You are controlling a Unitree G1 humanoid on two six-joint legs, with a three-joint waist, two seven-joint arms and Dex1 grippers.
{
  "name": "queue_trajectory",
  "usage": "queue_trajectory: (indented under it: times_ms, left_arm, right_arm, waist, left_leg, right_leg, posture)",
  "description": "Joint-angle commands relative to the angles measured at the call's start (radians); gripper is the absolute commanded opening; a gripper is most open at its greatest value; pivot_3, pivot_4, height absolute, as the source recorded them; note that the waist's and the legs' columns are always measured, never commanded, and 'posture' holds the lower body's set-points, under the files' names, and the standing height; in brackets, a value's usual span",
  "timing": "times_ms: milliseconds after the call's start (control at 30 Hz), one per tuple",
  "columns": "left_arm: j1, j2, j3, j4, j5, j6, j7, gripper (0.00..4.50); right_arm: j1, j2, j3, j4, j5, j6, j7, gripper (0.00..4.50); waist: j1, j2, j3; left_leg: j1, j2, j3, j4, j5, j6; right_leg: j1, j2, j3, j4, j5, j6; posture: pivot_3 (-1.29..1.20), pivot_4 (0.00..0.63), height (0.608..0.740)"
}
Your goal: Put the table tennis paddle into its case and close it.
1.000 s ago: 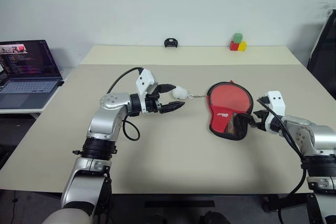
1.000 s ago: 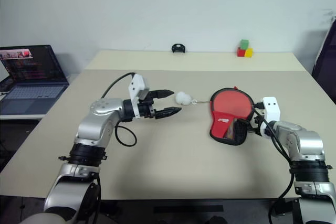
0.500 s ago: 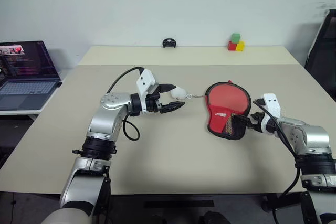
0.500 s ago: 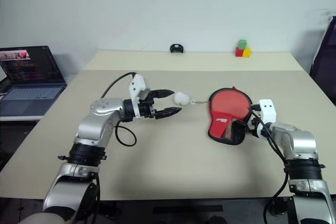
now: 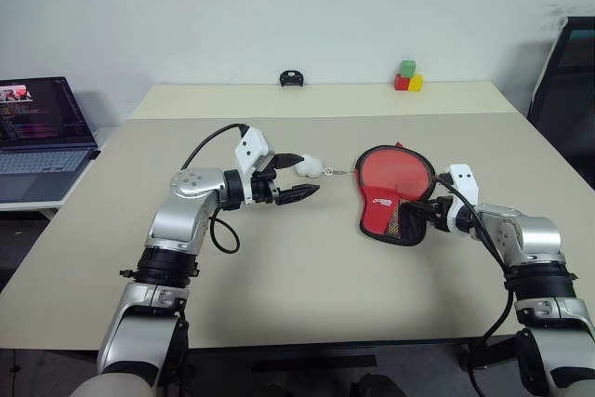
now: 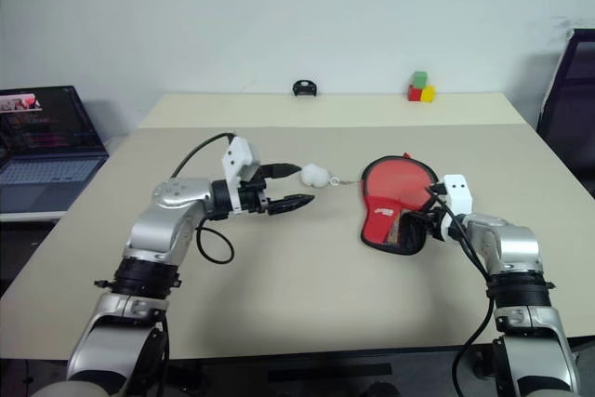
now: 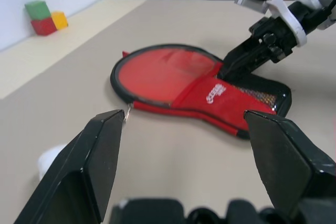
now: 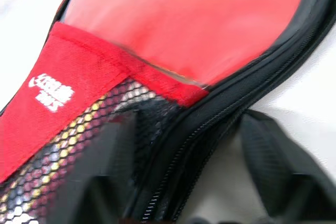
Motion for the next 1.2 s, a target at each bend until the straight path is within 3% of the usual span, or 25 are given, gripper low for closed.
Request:
queue_trajectory:
  times_ms: [33,200,233,467,700,1200]
  left_arm:
    - [0.005,0.020,0.014,-0.054,-0.016,-0.006,0.008,3.99]
    - [0.044,0.045,0.017,-0.081,-0.023,0.014,0.002,3.99]
    - [0.060,0.055,0.017,-0.092,-0.024,0.020,-0.003,3.99]
    - [0.230,0.196,0.045,-0.264,-0.125,0.146,-0.114,3.99]
    - [0.362,0.292,0.045,-0.319,-0.139,0.173,-0.140,3.99]
    - [0.564,0.355,0.047,-0.585,-0.253,0.297,-0.154,3.99]
  right_arm:
    - [0.000,0.019,0.010,0.015,0.001,0.011,0.012,1.60]
    - [0.002,0.043,-0.002,0.012,0.012,0.025,0.011,0.13]
    - [0.003,0.052,-0.005,0.006,0.017,0.032,0.012,0.02]
    - [0.048,0.134,0.023,-0.193,0.099,0.164,0.049,0.02]
    - [0.080,0.184,0.054,-0.358,0.158,0.275,0.043,0.02]
    - [0.283,0.224,-0.017,-0.771,0.307,0.602,-0.055,0.02]
  waist:
    - [0.000,0.000,0.000]
    - [-0.001,0.000,0.000]
    - [-0.002,0.000,0.000]
    - [-0.012,0.000,0.000]
    - [-0.014,0.001,0.000]
    - [0.011,0.001,0.000]
  left_leg:
    - [0.000,0.000,0.000,0.000,0.000,0.000]
    - [0.001,0.000,0.000,0.000,0.000,0.000]
    - [0.001,0.000,0.000,0.000,0.000,0.000]
    - [0.002,0.001,0.000,-0.001,0.000,0.000]
    - [0.002,0.001,-0.001,-0.001,0.000,0.000]
    - [-0.001,0.001,-0.003,-0.003,0.000,0.000]
  right_leg:
    - [0.000,0.000,0.000,0.000,0.000,0.000]
    - [0.000,0.000,0.000,0.001,0.000,0.000]
    - [0.000,0.000,0.000,0.001,0.000,0.000]
    - [-0.001,0.001,0.001,0.003,0.000,-0.001]
    - [-0.001,0.001,0.001,0.003,-0.001,-0.001]
    - [-0.001,0.000,-0.001,-0.002,-0.001,-0.001]
  posture:
    - [0.00,0.150,0.740]
    - [0.00,0.150,0.740]
    - [0.00,0.150,0.740]
    - [0.00,0.150,0.740]
    - [0.00,0.150,0.740]
    - [0.00,0.150,0.740]
